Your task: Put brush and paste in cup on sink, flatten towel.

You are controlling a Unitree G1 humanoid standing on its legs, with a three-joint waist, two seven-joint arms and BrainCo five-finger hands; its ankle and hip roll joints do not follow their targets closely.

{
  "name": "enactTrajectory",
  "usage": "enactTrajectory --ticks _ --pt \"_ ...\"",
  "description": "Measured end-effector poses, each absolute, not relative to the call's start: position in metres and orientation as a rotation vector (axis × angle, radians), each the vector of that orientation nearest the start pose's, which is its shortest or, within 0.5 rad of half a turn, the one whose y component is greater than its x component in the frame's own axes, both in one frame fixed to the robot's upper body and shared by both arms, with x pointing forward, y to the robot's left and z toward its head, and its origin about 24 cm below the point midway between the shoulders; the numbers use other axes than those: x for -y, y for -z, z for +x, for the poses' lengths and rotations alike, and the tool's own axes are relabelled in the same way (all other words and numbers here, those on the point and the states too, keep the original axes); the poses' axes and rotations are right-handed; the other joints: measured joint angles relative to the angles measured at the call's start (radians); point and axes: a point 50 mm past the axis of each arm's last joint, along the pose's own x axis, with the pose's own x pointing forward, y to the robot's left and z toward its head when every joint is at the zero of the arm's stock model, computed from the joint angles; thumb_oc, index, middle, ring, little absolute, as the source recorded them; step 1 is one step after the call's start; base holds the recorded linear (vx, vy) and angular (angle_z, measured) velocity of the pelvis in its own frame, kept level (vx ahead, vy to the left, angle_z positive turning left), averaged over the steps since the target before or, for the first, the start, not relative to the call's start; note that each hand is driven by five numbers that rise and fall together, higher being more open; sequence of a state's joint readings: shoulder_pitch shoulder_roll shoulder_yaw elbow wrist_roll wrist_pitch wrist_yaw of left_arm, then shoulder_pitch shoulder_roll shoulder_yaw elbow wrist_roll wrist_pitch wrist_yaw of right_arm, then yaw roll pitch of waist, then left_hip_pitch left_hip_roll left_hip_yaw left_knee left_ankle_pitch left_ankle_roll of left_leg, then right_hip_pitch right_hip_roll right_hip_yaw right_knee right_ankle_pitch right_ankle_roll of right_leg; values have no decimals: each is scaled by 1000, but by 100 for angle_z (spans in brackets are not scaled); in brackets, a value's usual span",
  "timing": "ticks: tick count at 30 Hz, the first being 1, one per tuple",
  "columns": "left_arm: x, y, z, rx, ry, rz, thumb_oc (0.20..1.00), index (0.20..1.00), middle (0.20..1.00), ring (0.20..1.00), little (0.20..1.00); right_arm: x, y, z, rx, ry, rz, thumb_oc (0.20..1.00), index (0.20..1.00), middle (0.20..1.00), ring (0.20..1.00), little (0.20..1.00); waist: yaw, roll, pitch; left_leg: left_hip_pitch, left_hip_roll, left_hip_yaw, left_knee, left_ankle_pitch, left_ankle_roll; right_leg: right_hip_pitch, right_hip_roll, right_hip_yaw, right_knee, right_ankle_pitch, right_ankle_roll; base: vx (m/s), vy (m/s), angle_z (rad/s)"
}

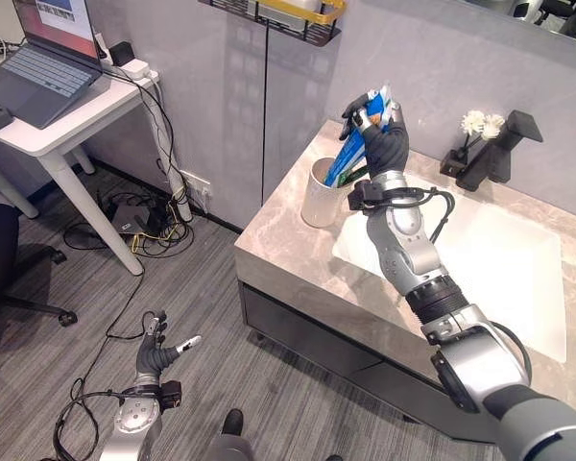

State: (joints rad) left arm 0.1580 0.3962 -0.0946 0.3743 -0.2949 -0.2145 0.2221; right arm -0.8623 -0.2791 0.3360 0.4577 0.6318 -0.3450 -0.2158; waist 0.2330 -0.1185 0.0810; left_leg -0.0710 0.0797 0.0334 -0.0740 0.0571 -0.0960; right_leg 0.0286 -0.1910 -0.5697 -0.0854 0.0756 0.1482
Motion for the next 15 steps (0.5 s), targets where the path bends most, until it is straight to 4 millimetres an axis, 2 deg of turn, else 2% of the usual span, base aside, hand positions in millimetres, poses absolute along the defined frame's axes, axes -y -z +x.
enactTrajectory --ticks 10,11,12,13,15 --pt "-249 40 191 -319 -253 152 1000 1000 1000 1000 1000 98 -206 370 504 -190 221 200 200 200 200 200 4 -4 -3 -9 1 -2 1 0 0 -6 2 -2 0 0 0 0 0 0" --pt "-249 40 191 -319 -253 152 1000 1000 1000 1000 1000 98 -206 370 501 -193 217 457 457 457 457 457 6 -7 -5 -16 1 -3 2 0 0 -11 3 -3 0 0 0 5 -4 3" --pt "-249 40 191 -319 -253 152 1000 1000 1000 1000 1000 98 -205 370 498 -193 215 884 884 884 884 884 7 -10 -6 -20 2 -4 2 0 0 -16 3 -4 0 0 0 0 0 0" --pt "-249 41 190 -321 -253 152 1000 1000 1000 1000 1000 97 -205 371 494 -193 214 1000 1000 1000 1000 1000 11 -14 -6 -21 2 -4 2 0 0 -17 3 -3 0 1 0 0 0 0" --pt "-249 41 191 -320 -253 152 1000 1000 1000 1000 1000 97 -206 371 497 -192 208 1000 1000 1000 1000 1000 17 -20 -8 -21 1 -3 1 0 0 -18 3 -3 0 1 0 0 0 0"
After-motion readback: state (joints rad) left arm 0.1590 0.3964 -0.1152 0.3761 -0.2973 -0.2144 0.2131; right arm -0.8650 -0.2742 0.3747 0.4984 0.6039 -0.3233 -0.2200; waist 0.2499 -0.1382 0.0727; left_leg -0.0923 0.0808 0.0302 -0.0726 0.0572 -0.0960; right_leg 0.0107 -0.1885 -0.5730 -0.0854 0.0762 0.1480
